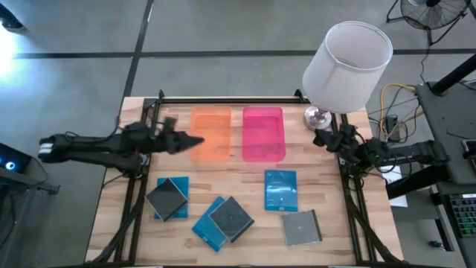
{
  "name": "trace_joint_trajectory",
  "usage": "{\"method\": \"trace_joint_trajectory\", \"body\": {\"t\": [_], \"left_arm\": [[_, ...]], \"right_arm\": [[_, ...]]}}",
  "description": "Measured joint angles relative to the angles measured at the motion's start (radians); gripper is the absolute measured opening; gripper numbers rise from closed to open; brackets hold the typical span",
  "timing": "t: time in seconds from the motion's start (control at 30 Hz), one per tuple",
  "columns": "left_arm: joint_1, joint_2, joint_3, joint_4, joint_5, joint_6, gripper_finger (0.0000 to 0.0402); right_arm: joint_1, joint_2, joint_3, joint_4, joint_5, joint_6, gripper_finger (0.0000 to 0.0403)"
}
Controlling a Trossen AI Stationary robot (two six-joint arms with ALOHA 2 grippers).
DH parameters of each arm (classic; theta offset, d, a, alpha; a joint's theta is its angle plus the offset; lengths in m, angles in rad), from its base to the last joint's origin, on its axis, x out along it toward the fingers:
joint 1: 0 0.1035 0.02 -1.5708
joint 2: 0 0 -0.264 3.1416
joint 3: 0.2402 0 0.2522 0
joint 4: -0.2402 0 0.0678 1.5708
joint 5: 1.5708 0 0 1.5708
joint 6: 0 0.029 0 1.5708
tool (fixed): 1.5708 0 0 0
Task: Pick & place jewel cases by type
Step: Put the top right blue CD case into the pink bin
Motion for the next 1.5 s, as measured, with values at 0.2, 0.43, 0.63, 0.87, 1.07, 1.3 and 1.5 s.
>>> {"method": "trace_joint_trajectory", "body": {"t": [0.2, 0.43, 0.63, 0.87, 1.07, 1.3, 1.5], "left_arm": [[-0.052, 0.183, 0.136, -0.222, -0.006, 0.047, 0.0069], [-0.111, 0.402, 0.254, -0.437, 0.055, 0.168, 0.01], [-0.113, 0.584, 0.247, -0.389, 0.081, 0.158, 0.0089], [-0.182, 0.795, 0.341, -0.285, 0.123, 0.139, 0.0087], [-0.245, 0.962, 0.474, -0.288, 0.085, 0.117, 0.0087], [-0.283, 1.135, 0.669, -0.297, 0.066, 0.078, 0.0086], [-0.294, 1.27, 0.873, -0.324, 0.063, 0.111, 0.0086]], "right_arm": [[0.003, 0.078, 0.074, -0.462, -0.032, 0.259, 0.0154], [0.016, 0.185, 0.348, -1.396, -0.123, 0.51, 0.0225], [0.028, 0.322, 0.47, -1.706, -0.313, 0.535, 0.024], [0.05, 0.481, 0.466, -1.712, -0.269, 0.334, 0.0238], [0.024, 0.615, 0.468, -1.61, -0.223, 0.069, 0.0235], [-0.051, 0.796, 0.459, -1.41, -0.323, -0.127, 0.0235], [-0.147, 0.886, 0.46, -1.309, -0.452, -0.271, 0.0235]]}}
